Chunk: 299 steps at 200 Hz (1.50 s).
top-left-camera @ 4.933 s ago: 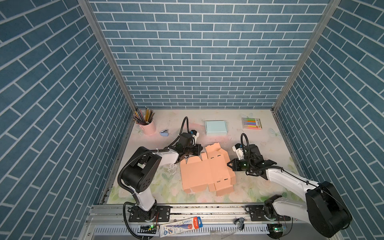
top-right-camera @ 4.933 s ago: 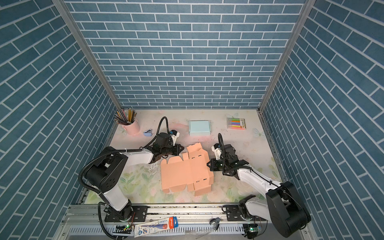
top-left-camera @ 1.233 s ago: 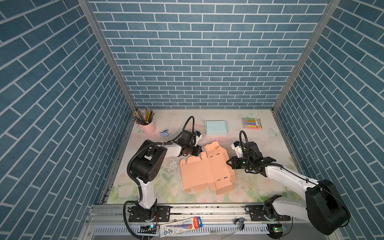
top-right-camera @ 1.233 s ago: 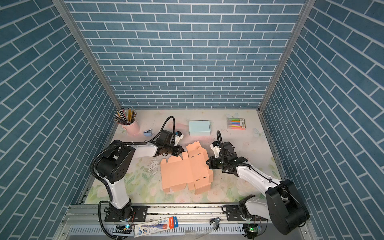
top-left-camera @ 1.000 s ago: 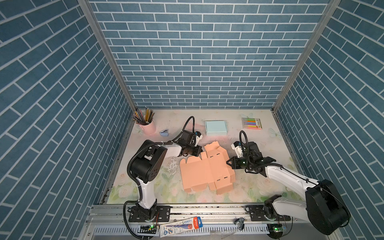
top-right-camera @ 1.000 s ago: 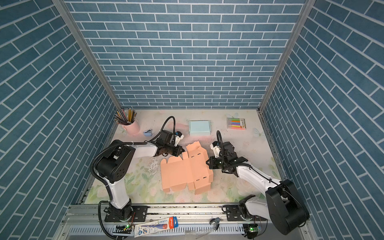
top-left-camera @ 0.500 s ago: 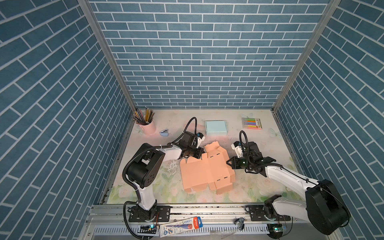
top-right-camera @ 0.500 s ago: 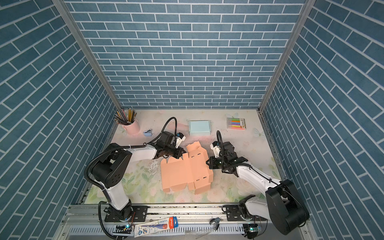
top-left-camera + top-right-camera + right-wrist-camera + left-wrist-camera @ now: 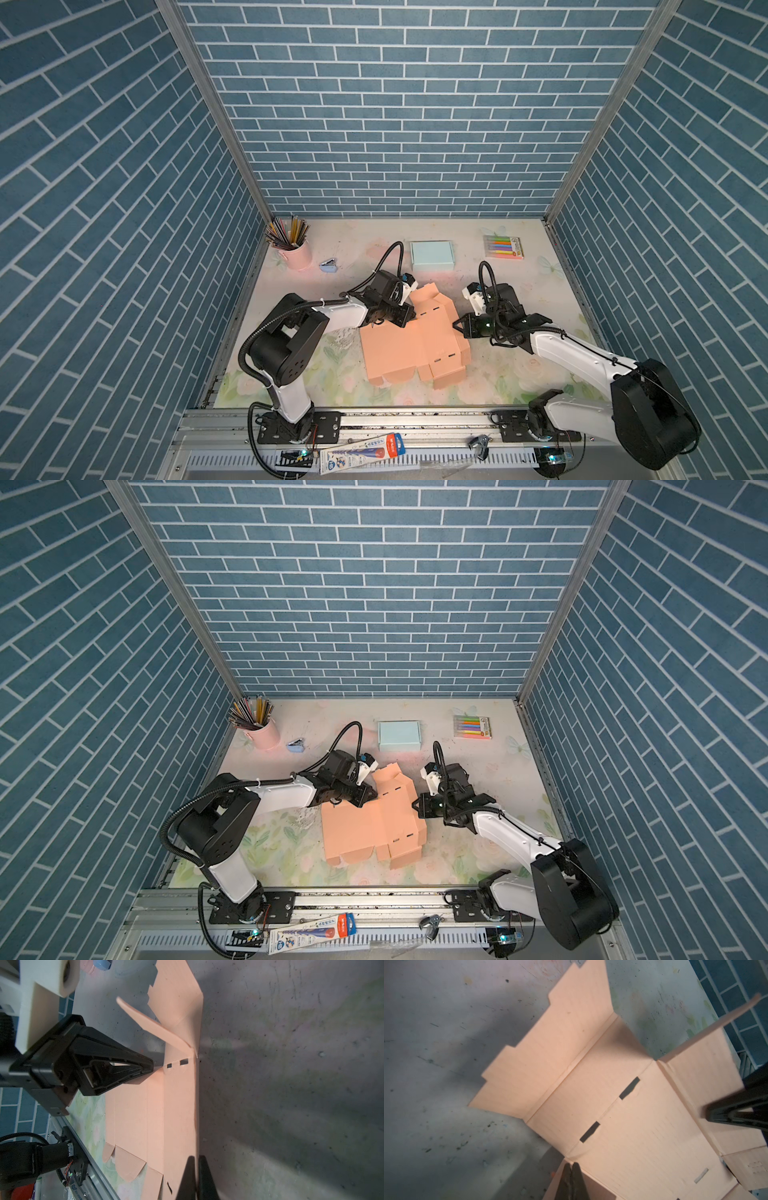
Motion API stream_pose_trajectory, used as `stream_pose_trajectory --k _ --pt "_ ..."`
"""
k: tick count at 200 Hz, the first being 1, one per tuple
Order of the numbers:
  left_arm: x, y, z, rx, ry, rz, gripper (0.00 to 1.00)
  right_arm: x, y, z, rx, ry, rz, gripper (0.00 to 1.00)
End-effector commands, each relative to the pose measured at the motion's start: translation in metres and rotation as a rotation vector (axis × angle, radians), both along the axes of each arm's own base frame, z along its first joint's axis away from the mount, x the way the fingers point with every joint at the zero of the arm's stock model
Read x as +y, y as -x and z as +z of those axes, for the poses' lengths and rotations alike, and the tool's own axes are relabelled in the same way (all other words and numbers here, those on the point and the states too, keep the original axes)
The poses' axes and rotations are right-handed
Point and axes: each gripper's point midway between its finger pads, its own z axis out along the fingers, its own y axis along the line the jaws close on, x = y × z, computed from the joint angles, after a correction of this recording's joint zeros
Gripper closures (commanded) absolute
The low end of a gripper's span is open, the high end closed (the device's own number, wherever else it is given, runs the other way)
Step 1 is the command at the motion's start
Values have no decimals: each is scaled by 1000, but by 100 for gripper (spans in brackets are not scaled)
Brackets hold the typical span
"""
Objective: Fold the paper box
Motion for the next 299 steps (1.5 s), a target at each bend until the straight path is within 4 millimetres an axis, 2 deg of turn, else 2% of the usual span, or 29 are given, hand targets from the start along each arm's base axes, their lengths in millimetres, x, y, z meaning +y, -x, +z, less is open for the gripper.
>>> stream_pose_trajectory --k 1,58,95,130,177,214,241,260,282,299 --pt "2 8 0 5 -8 -3 100 4 -8 11 -55 8 22 99" --pt "3 14 1 10 12 9 100 0 -9 5 -56 45 27 99" --pt "2 11 27 -24 97 39 100 -7 -9 9 -70 112 45 99" --pt "7 2 52 -55 181 68 100 -16 -10 17 -75 202 74 99" --pt "20 -14 81 -106 272 116 100 -36 -15 16 -62 391 57 100" --pt "39 -38 87 -114 312 189 100 -40 -24 22 -95 556 53 100" --pt "48 -53 81 -85 344 226 100 -33 -27 25 -131 679 88 100" --pt "51 -59 82 -102 343 237 100 -19 -28 31 -188 736 140 100" --pt "64 -74 81 -105 342 288 100 -4 -27 37 -276 799 201 100" --pt "71 -84 85 -107 366 320 100 0 -30 41 -324 845 215 100"
